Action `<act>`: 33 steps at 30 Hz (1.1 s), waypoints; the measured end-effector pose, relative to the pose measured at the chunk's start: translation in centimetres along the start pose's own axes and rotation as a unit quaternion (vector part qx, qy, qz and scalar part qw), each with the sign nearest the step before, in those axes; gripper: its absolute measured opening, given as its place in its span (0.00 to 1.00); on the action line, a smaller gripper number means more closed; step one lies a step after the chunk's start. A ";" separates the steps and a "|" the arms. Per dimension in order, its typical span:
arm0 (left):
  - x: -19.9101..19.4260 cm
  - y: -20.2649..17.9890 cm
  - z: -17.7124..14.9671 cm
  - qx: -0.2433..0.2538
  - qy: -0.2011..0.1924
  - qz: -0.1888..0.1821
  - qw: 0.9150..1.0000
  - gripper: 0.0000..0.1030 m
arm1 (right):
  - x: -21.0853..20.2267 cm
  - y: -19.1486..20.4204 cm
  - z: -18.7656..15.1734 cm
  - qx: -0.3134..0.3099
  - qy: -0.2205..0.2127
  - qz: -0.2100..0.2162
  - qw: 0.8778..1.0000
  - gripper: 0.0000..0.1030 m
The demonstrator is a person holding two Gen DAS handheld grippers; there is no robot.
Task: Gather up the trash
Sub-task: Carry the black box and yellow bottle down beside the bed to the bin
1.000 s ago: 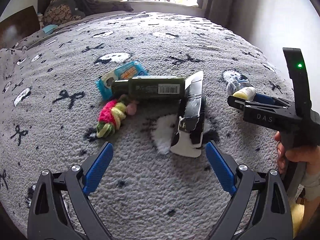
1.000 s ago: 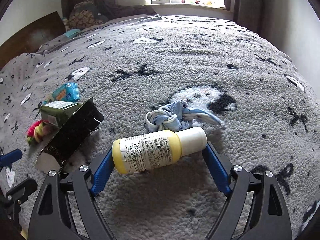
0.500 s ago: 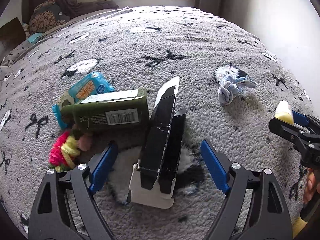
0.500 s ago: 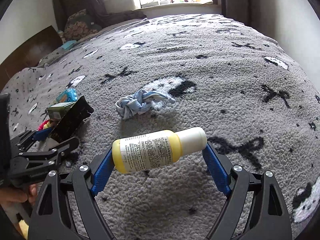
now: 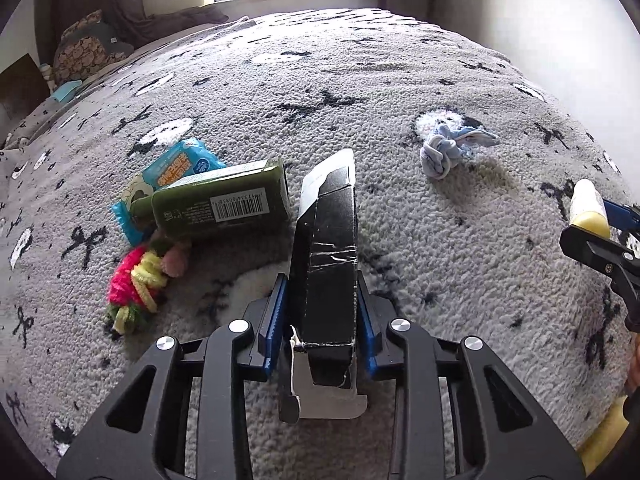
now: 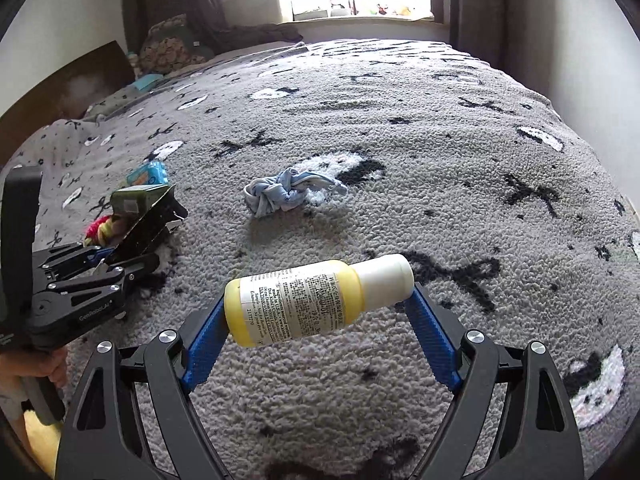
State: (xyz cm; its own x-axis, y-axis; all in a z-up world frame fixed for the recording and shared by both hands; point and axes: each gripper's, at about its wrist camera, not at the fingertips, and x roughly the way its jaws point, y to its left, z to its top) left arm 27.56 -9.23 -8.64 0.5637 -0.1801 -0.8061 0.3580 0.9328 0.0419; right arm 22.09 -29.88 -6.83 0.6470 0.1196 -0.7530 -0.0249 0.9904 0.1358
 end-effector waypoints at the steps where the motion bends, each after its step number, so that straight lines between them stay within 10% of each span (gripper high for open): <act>1: -0.5 0.0 -0.3 0.000 -0.003 -0.002 1.000 0.27 | -0.4 0.2 -0.2 -0.002 -0.002 0.003 1.000 0.82; 33: -19.6 -3.0 -18.0 0.025 -0.089 -0.042 0.995 0.27 | -17.0 6.4 -15.3 -0.076 -0.089 0.055 0.992 0.82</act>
State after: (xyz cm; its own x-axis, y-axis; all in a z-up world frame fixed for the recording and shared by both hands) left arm 2.07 -2.89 -3.62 0.6509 -0.3135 -0.6914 0.4434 0.8962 0.0111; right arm -0.76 -24.57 -2.98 0.7575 0.2261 -0.6124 -0.2078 0.9728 0.1022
